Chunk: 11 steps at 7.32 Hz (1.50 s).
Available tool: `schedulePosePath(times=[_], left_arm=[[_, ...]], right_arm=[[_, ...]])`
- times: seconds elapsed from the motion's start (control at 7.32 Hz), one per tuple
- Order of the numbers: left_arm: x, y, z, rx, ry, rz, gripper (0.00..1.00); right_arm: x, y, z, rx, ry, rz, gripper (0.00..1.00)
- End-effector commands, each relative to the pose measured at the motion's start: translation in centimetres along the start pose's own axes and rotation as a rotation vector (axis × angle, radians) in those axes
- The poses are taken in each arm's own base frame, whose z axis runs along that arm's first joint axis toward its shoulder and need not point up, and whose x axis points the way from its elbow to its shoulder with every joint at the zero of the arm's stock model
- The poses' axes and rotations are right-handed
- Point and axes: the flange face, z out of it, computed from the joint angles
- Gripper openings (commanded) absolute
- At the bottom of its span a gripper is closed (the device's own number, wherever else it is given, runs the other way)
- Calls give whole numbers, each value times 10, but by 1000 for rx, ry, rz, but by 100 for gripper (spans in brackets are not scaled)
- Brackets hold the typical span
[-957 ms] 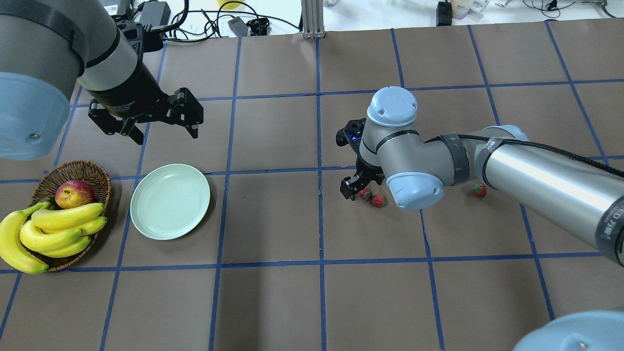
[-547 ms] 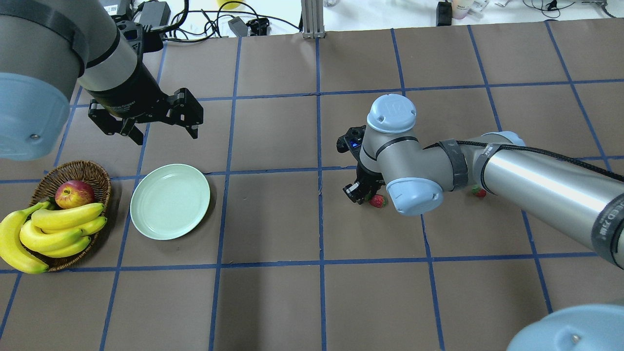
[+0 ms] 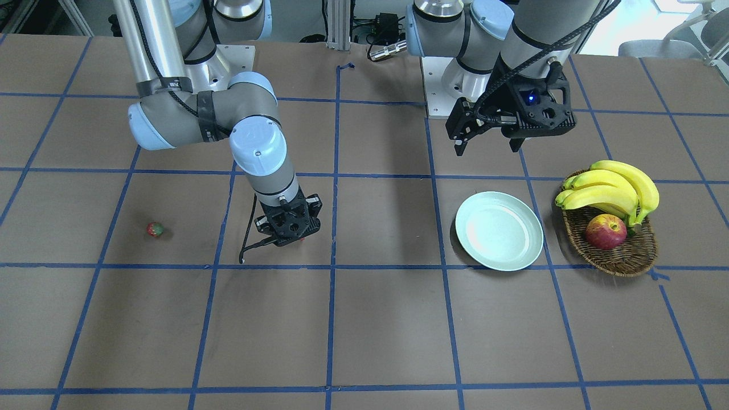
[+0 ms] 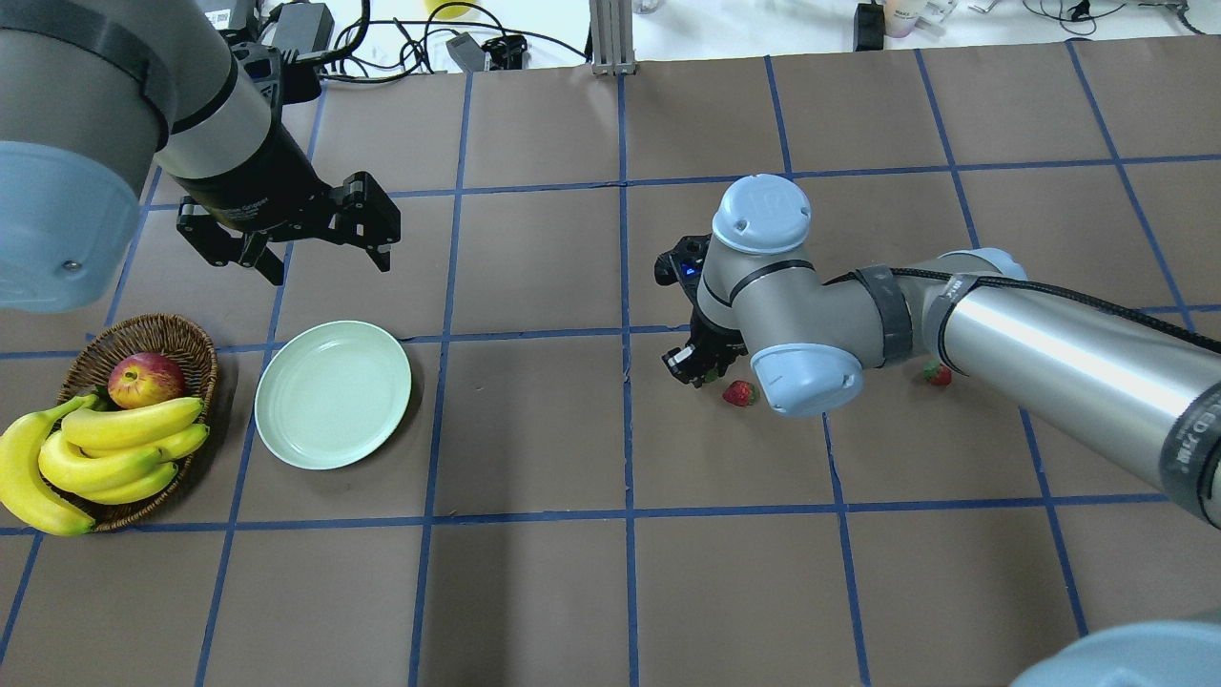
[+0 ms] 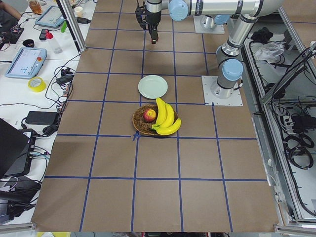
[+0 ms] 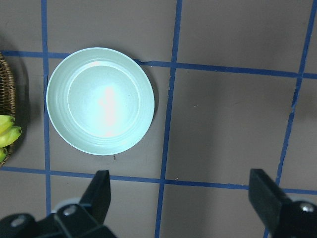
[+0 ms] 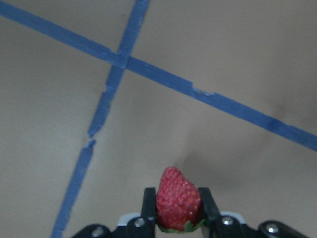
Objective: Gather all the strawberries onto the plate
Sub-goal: 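Carry the strawberry toward the plate and release it on the table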
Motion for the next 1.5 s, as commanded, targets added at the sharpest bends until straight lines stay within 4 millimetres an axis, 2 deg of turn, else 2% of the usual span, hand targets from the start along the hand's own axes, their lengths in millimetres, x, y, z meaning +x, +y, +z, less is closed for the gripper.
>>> schedulePosePath(times=[0.0,0.14,0.27,0.41,0.55,0.68,0.82,0.96,1.09,1.23,1.37], left_arm=[[0,0,0,-1,1,-5,100],[0,0,1,-2,0,-5,100],[1,0,0,-1,1,-4,100],[0,0,0,1,-1,-7,100],[0,0,0,0,-7,-5,100],[-1,0,0,1,-13,-5,100],[-1,1,-1,4,-16,-5,100],[-1,1,-1,4,-16,-5,100],[-1,1,0,3,-14,-5,100],[-2,1,0,2,-13,-7,100],[-1,1,0,2,-11,-5,100]], right_arm=[[-88,-22,-14,48,-22,127,0],[-140,-15,3,38,-12,166,0],[-170,-14,19,38,10,196,0],[-184,-11,37,20,27,221,0],[-185,-14,36,33,22,256,27],[-183,-10,42,24,35,277,96],[-185,-16,31,42,29,313,100],[-186,-26,-2,77,19,308,100],[-167,-18,-13,8,52,346,100],[-103,-24,-16,-34,72,439,100],[-37,-19,-41,-18,101,457,100]])
